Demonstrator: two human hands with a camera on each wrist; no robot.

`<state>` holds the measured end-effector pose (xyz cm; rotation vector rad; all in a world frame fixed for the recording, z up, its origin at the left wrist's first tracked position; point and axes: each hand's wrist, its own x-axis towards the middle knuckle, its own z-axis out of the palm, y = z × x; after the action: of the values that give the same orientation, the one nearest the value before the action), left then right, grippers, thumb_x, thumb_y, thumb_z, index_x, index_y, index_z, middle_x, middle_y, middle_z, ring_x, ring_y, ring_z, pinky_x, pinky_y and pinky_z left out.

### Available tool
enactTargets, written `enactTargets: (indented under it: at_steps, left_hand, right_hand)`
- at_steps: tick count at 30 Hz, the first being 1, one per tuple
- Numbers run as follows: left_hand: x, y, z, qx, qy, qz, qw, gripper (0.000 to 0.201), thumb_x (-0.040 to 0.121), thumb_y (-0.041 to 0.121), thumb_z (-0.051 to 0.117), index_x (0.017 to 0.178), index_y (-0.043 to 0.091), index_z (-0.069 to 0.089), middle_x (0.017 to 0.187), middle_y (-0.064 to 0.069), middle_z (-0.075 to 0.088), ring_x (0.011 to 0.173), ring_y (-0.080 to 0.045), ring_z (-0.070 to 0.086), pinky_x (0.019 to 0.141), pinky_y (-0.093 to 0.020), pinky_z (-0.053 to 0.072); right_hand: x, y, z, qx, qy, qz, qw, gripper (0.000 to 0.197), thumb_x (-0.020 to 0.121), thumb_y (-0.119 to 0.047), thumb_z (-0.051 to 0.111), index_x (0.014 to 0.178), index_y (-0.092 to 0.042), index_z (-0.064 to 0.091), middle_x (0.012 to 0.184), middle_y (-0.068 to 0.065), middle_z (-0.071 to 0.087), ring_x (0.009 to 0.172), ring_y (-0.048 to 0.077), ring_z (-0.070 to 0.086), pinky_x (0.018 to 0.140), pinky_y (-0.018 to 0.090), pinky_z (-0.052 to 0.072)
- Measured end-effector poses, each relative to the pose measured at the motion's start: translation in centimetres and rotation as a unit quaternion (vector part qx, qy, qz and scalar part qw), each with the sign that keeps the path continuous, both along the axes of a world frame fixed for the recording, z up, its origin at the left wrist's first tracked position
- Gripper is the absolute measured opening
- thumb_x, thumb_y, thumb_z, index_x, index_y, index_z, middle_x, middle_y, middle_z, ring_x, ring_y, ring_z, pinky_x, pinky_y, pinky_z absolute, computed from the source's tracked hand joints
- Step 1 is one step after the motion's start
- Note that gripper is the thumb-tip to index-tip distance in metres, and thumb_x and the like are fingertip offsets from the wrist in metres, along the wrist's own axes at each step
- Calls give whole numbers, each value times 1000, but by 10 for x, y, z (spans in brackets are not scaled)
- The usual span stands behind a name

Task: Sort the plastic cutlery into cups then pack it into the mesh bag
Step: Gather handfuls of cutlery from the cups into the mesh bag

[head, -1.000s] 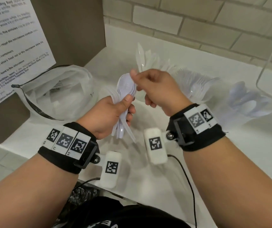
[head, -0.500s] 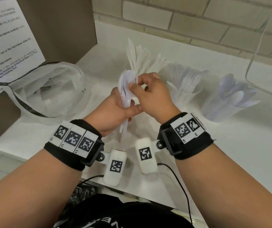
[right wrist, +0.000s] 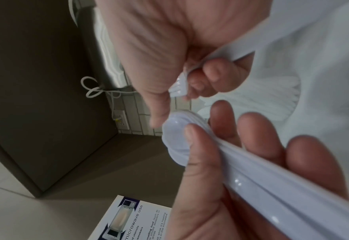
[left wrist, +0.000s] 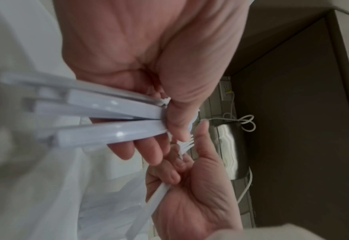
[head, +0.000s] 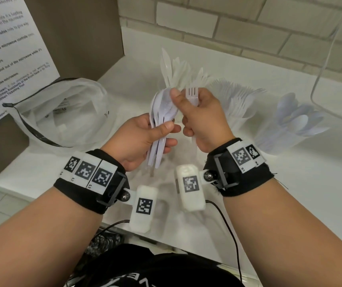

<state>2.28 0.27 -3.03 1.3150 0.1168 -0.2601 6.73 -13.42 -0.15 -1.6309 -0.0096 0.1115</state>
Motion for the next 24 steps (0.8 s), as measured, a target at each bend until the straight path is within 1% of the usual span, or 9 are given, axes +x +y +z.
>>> enactTargets:
  at_steps: [2, 5, 8, 10, 12, 15, 19, 21, 24]
  left_hand:
    - [-1, -1, 3, 14, -7, -7, 1000, 25, 89, 19, 60, 113, 13, 63, 91, -2, 76, 76, -18, 73, 73, -32, 60]
    - [-3, -2, 5, 29, -14, -5, 999, 30, 92, 27, 55, 115, 11, 62, 90, -1, 76, 73, -17, 73, 63, -27, 58]
    - [-4, -2, 5, 23, -15, 2, 1000, 31, 98, 29, 46, 118, 8, 60, 94, -4, 76, 78, -20, 73, 67, -32, 59]
    - [-5, -3, 5, 5, -9, 5, 1000, 32, 100, 27, 42, 120, 8, 58, 98, -7, 76, 84, -26, 73, 71, -35, 60]
    - [-5, -3, 6, -11, -1, 5, 1000, 35, 102, 27, 39, 124, 6, 57, 103, -12, 74, 88, -30, 73, 73, -37, 60]
    - [-5, -3, 7, -31, 9, 3, 999, 38, 102, 27, 38, 128, 4, 53, 110, -17, 71, 90, -33, 72, 72, -37, 60]
    - [-4, -1, 8, -63, 25, -9, 998, 38, 102, 28, 38, 129, 6, 53, 111, -17, 71, 92, -36, 71, 70, -39, 60]
    - [-3, -1, 8, -61, 33, -6, 998, 38, 102, 29, 37, 128, 7, 54, 109, -17, 72, 90, -38, 71, 68, -40, 60]
    - [-3, -3, 7, -33, 27, -3, 999, 39, 102, 32, 37, 124, 7, 56, 107, -15, 72, 88, -36, 72, 69, -40, 60]
  right_hand:
    - [-3, 1, -3, -5, 25, 33, 999, 25, 80, -26, 74, 92, -10, 60, 71, 4, 59, 39, 6, 44, 38, 20, 32]
    - [-2, 0, -5, 3, 35, 28, 999, 11, 84, -15, 70, 87, -9, 61, 67, 5, 57, 36, 8, 41, 37, 20, 30]
    - [-1, -1, -6, -2, 31, 18, 999, 12, 87, -14, 66, 92, -5, 60, 71, 7, 57, 38, 9, 41, 37, 20, 31]
    - [0, -2, -6, -7, 30, 11, 999, 19, 89, -14, 63, 100, 1, 59, 75, 9, 58, 39, 10, 41, 38, 21, 32]
    - [0, -3, -7, -4, 33, 5, 999, 23, 91, -14, 61, 105, 5, 57, 75, 10, 58, 40, 10, 42, 38, 20, 32]
    - [2, -5, -6, 10, 32, -7, 999, 22, 92, -11, 59, 106, 6, 56, 70, 10, 58, 42, 12, 45, 37, 20, 33]
    - [4, -5, -6, 10, 26, -17, 999, 15, 91, -7, 58, 103, 2, 56, 65, 12, 58, 43, 15, 49, 36, 20, 34]
    - [5, -6, -7, 13, 26, -17, 999, 16, 89, -5, 59, 104, 0, 55, 67, 14, 59, 44, 17, 51, 37, 20, 34]
    - [5, -4, -7, 9, 18, -12, 1000, 23, 85, -3, 65, 105, 0, 54, 63, 13, 60, 41, 15, 51, 36, 20, 34]
